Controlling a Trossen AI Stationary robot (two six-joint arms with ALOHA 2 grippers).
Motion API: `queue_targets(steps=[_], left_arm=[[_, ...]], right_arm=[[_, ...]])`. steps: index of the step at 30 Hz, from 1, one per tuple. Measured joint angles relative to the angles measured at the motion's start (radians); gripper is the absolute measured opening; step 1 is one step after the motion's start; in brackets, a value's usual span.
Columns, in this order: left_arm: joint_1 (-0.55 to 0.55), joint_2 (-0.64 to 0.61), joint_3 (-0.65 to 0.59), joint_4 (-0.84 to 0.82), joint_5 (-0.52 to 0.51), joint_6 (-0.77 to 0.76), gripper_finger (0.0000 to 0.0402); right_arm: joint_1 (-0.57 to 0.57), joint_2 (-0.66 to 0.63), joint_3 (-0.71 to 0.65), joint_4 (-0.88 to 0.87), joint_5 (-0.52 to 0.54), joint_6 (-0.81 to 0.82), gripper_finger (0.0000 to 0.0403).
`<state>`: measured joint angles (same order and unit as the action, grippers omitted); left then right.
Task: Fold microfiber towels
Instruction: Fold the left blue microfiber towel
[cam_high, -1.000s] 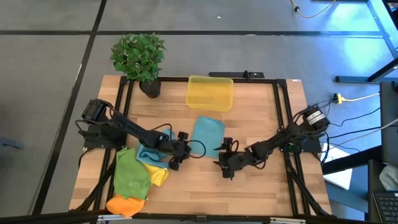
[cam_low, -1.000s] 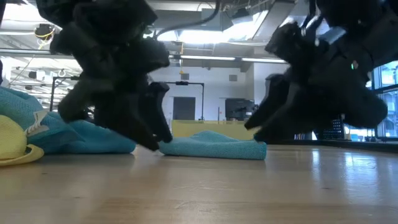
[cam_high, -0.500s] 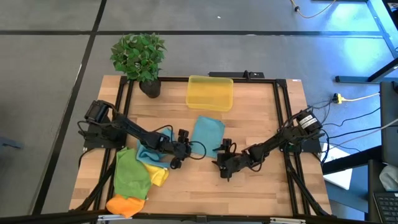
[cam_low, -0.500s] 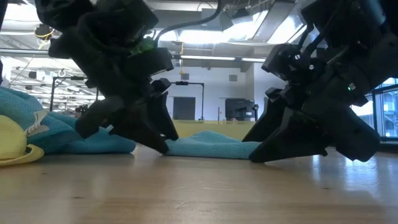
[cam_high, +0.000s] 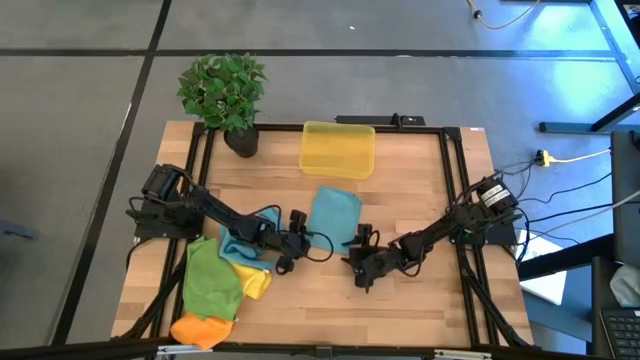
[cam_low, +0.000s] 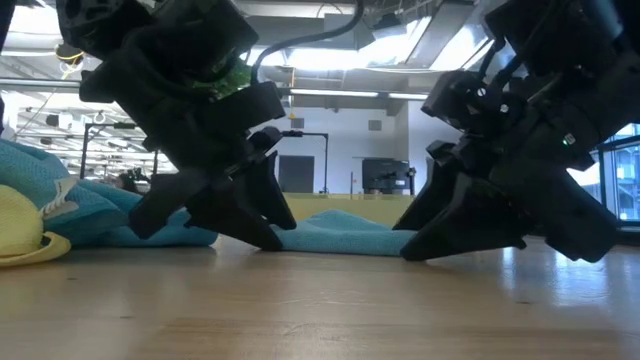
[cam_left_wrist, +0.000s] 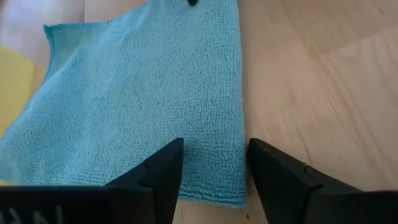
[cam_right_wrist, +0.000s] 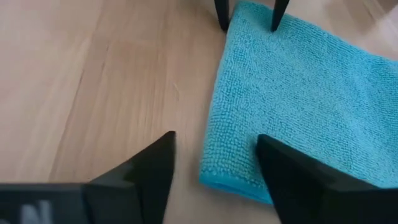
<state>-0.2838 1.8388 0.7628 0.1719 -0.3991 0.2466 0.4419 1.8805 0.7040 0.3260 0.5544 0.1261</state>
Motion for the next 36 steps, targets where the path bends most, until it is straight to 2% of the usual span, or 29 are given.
queue_targets(steps=[7, 9, 13, 19, 26, 30, 36], left_arm=[[-0.008, 0.002, -0.002, 0.0, 0.011, 0.024, 0.0128], [-0.022, 0.004, -0.003, 0.001, 0.0, 0.022, 0.01], [-0.053, 0.007, -0.004, 0.0, -0.021, 0.012, 0.0021], [-0.108, 0.004, 0.045, -0.072, -0.017, -0.093, 0.0002], [-0.204, -0.007, 0.19, -0.217, 0.148, -0.174, 0.0001], [-0.227, -0.007, 0.246, -0.285, 0.198, -0.215, 0.0], [-0.22, -0.019, 0.264, -0.288, 0.266, -0.216, 0.0]], right_arm=[[0.004, 0.001, 0.0, 0.0, -0.032, -0.004, 0.0094], [0.007, 0.001, 0.0, 0.0, -0.057, -0.004, 0.0063], [0.01, 0.001, 0.008, -0.01, -0.067, -0.005, 0.0013], [0.043, 0.004, 0.039, -0.033, -0.061, 0.025, 0.0022], [0.117, 0.006, 0.119, -0.089, -0.214, 0.104, 0.0008], [0.14, 0.006, 0.161, -0.11, -0.243, 0.154, 0.001], [0.142, -0.018, 0.175, -0.149, -0.242, 0.183, 0.0005]])
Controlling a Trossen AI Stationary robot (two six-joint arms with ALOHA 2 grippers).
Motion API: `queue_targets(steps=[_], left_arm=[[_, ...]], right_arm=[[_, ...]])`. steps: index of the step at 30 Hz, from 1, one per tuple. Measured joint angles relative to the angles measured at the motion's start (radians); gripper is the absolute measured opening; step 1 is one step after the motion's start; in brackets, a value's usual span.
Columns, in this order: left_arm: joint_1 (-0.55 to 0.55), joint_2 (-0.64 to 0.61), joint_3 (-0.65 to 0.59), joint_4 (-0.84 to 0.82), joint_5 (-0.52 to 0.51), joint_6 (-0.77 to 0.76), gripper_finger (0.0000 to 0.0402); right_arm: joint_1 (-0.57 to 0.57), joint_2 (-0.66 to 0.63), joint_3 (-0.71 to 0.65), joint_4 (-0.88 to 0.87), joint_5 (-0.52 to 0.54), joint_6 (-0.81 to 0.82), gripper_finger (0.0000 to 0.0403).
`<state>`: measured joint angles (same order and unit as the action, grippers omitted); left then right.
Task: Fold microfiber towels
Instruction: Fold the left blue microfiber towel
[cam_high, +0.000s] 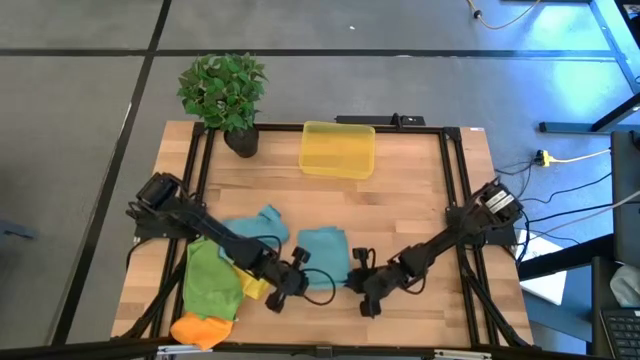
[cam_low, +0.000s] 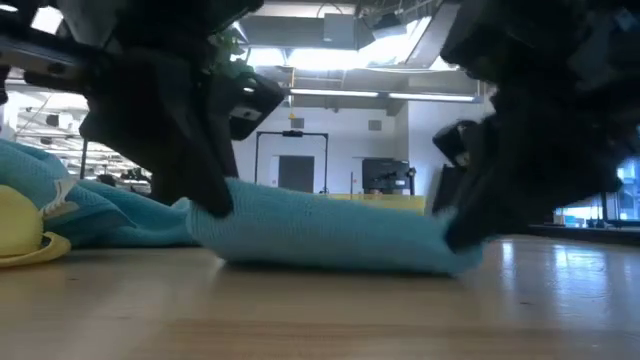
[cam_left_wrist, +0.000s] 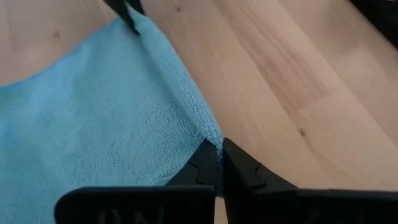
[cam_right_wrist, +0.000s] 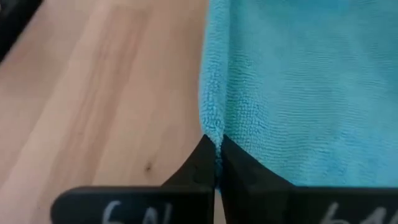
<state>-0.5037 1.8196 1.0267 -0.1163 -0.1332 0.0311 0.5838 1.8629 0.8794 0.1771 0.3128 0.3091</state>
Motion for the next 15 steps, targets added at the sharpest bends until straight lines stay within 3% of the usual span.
queue_targets(steps=[10, 15], left_arm=[[0.1, -0.032, -0.092, 0.065, 0.097, -0.021, 0.0], [0.143, -0.065, -0.119, 0.126, 0.144, 0.0, 0.0]], right_arm=[[-0.007, -0.134, -0.047, 0.009, 0.167, 0.005, 0.0002], [-0.07, -0.136, -0.096, -0.002, 0.169, 0.077, 0.0002]])
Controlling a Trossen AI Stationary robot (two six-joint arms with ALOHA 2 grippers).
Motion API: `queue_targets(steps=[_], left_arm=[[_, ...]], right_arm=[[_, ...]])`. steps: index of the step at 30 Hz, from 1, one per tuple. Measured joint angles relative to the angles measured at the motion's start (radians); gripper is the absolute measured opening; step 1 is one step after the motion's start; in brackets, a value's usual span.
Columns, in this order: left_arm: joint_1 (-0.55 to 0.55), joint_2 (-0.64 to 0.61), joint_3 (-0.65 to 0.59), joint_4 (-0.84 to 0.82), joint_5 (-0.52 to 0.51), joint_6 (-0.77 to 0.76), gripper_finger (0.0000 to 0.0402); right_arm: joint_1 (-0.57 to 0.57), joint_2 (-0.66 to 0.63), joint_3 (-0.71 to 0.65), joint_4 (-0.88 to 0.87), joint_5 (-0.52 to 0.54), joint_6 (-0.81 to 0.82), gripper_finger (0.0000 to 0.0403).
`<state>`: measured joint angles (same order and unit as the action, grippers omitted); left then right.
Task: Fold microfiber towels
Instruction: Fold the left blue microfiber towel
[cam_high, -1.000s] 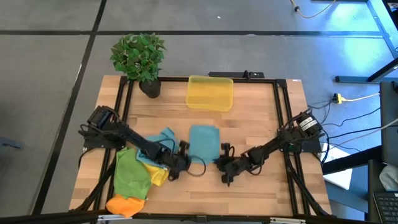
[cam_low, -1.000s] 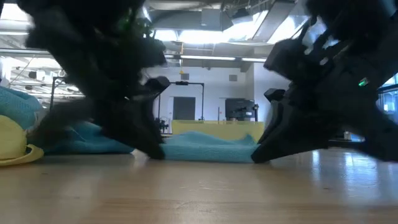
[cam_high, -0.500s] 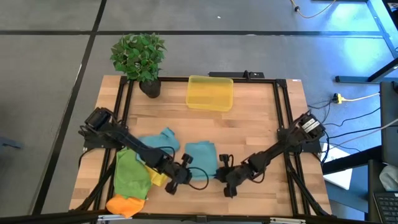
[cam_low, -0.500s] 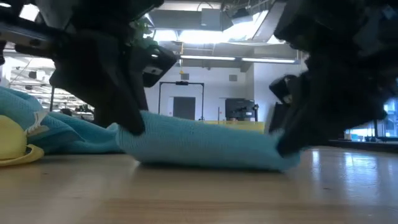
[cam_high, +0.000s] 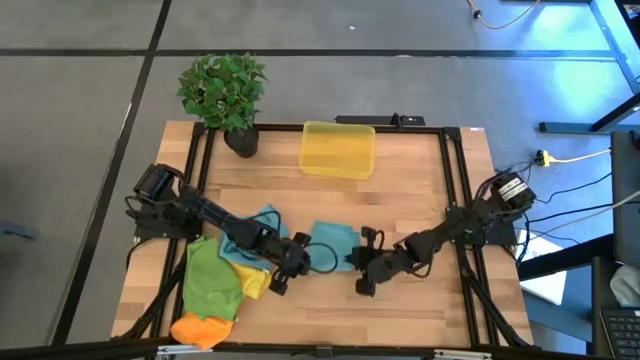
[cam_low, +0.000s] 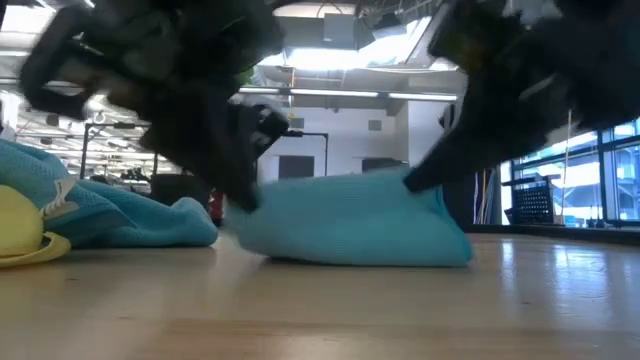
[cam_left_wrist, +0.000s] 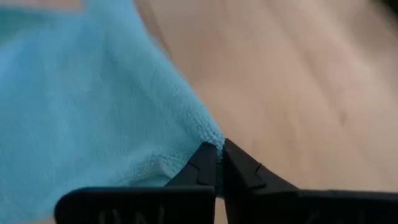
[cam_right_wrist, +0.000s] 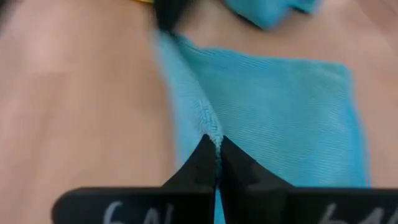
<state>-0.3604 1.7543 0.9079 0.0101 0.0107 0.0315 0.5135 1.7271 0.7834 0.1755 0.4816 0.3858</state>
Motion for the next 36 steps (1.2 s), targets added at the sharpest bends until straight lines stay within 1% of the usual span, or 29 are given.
queue_targets(steps=[4, 8, 11, 13, 15, 19, 22, 26, 31, 33, 36], left_arm=[[-0.01, -0.022, 0.011, 0.007, 0.029, -0.033, 0.0], [-0.064, -0.022, 0.033, 0.004, 0.035, -0.057, 0.0], [-0.1, -0.022, 0.044, 0.013, 0.028, -0.048, 0.0], [-0.102, -0.029, 0.046, 0.009, 0.011, -0.034, 0.0], [-0.087, -0.035, 0.047, 0.01, 0.007, -0.029, 0.0], [-0.025, -0.035, 0.046, -0.055, 0.032, -0.022, 0.0], [0.037, -0.035, 0.046, -0.09, 0.077, -0.016, 0.0], [0.109, -0.034, 0.046, -0.072, 0.139, 0.028, 0.0], [0.182, -0.034, 0.046, -0.073, 0.218, 0.032, 0.0], [0.184, -0.034, 0.046, -0.061, 0.236, 0.023, 0.0], [0.147, -0.034, 0.046, -0.04, 0.236, 0.022, 0.0]], right_arm=[[0.006, -0.001, -0.015, 0.013, -0.025, 0.039, 0.0002], [0.063, -0.001, -0.016, 0.092, -0.043, 0.054, 0.0002], [0.096, -0.001, -0.012, 0.128, -0.027, 0.055, 0.0002], [0.094, -0.001, -0.013, 0.097, 0.0, 0.081, 0.0002], [0.08, -0.001, -0.014, 0.071, 0.021, 0.105, 0.0002], [0.043, -0.001, -0.016, 0.049, 0.023, 0.108, 0.0002], [0.005, -0.001, -0.016, 0.012, 0.028, 0.115, 0.0002], [-0.031, -0.001, -0.016, -0.069, 0.051, 0.146, 0.0002], [-0.05, -0.001, -0.016, -0.102, 0.078, 0.154, 0.0002], [-0.049, -0.001, -0.016, -0.097, 0.079, 0.137, 0.0002], [-0.012, -0.001, -0.016, -0.085, 0.077, 0.142, 0.0002]])
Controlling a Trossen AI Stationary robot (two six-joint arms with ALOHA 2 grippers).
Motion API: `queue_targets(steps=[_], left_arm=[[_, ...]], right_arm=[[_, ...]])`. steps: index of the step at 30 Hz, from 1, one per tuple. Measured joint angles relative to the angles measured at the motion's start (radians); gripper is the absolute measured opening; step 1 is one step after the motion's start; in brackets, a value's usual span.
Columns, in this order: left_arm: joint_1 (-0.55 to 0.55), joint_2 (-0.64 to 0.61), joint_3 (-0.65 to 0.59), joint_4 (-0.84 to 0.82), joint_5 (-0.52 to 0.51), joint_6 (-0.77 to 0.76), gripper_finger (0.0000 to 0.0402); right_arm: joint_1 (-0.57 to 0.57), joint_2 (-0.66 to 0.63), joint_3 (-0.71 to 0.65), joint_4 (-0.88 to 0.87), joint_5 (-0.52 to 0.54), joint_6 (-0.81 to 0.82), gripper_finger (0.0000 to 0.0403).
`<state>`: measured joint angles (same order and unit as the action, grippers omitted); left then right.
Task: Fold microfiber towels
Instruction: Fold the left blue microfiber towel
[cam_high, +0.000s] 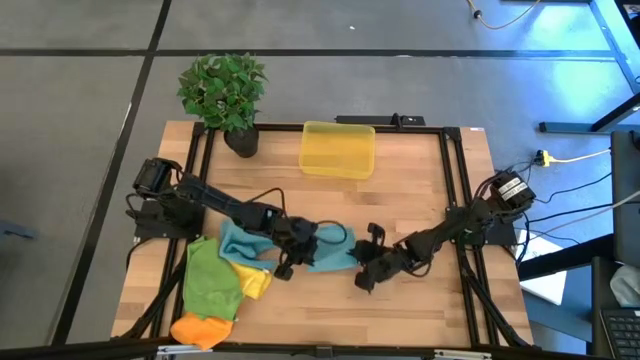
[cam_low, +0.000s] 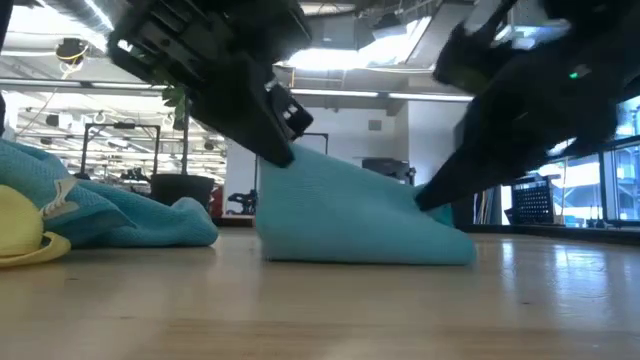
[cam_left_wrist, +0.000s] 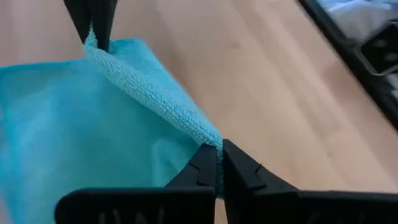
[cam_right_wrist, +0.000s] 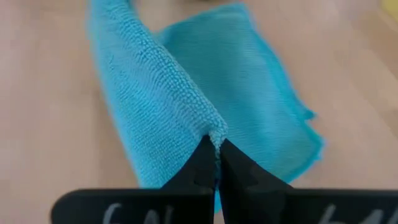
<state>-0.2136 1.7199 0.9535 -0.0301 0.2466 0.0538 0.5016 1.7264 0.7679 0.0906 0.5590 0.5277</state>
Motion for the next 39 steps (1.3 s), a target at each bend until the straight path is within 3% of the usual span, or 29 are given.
queue_targets(steps=[13, 18, 28, 39], left_arm=[[-0.207, 0.0, 0.0, 0.109, -0.072, -0.073, 0.0], [-0.147, 0.0, 0.0, -0.012, -0.126, -0.079, 0.0], [0.021, -0.008, -0.014, -0.034, 0.02, -0.023, 0.0], [-0.016, -0.109, -0.132, 0.041, -0.03, -0.058, 0.0]], right_arm=[[0.168, 0.0, 0.003, 0.179, -0.024, 0.021, 0.0002], [0.11, 0.0, -0.001, 0.134, 0.008, 0.02, 0.0002], [-0.049, 0.0, -0.001, 0.044, -0.015, 0.012, 0.0002], [-0.059, 0.0, 0.002, 0.092, -0.068, -0.011, 0.0002]])
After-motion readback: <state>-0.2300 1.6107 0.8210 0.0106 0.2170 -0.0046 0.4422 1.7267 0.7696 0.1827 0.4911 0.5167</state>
